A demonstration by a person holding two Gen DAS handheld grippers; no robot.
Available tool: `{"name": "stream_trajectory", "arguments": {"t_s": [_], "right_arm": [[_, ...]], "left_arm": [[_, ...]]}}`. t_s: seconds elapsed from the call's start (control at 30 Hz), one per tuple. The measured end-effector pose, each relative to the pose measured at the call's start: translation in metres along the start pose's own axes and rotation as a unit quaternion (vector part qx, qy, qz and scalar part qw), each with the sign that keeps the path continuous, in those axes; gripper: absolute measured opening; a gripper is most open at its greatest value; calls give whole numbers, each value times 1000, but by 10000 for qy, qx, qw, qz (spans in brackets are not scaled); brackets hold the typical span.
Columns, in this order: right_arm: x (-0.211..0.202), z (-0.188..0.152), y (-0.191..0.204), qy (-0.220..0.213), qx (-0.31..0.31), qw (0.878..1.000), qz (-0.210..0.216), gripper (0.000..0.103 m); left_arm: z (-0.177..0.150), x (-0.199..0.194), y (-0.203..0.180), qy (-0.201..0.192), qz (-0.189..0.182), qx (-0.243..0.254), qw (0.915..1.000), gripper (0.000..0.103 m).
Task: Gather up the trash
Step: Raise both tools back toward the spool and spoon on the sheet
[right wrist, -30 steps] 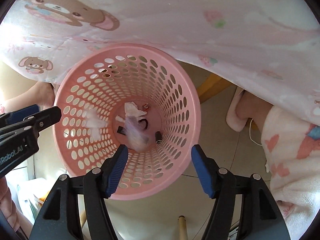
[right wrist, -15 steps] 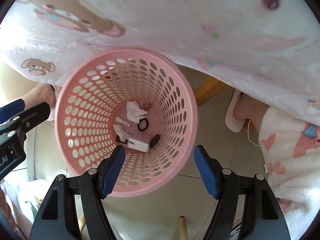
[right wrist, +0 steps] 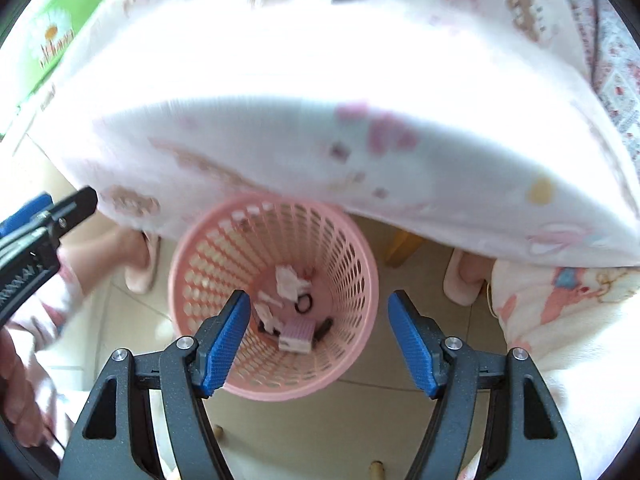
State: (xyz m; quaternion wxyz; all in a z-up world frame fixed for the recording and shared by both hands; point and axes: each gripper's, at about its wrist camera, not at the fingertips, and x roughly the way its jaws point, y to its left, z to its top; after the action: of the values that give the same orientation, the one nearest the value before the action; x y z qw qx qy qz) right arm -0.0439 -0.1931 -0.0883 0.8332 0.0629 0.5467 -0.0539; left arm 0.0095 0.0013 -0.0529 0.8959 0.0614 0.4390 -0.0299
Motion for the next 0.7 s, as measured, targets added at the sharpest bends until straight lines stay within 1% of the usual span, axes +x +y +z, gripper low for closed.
{"name": "stream_trajectory", "arguments": {"t_s": [0.07,0.17,0.33,0.4,0.47,0.5,0.53,0.6,0.7], "right_arm": [[-15,3,-5,-261,132,9996,62,73],[-38,6,-8,-727,200,9971,46,73],[-69,10,-11,-1459,258,9889,-90,73],[-87,11,-14,-1926,292,9803,-320,73],[-106,12,-15,-2405,287,9687,-544,73],[-112,13,-15,-2573,273,9640,-618,73],[-116,16,-15,-2659,219,9617,-634,74],[-120,25,-15,-2687,80,9608,-681,74],[-123,41,-22,-2740,79,9594,-663,74]], "left_arm": [[4,-10,2,-252,29,-22,9997,66],[9,-23,5,-561,2,-31,9984,68],[17,-40,10,-799,-15,-203,9966,69],[23,-51,12,-959,-37,-280,9950,67],[30,-60,13,-1093,-70,-264,9936,67],[34,-64,14,-1156,-86,-266,9929,67],[38,-67,14,-1228,-75,-271,9920,68],[46,-72,12,-1334,-84,-237,9907,69],[61,-74,10,-1406,-106,-162,9899,73]]}}
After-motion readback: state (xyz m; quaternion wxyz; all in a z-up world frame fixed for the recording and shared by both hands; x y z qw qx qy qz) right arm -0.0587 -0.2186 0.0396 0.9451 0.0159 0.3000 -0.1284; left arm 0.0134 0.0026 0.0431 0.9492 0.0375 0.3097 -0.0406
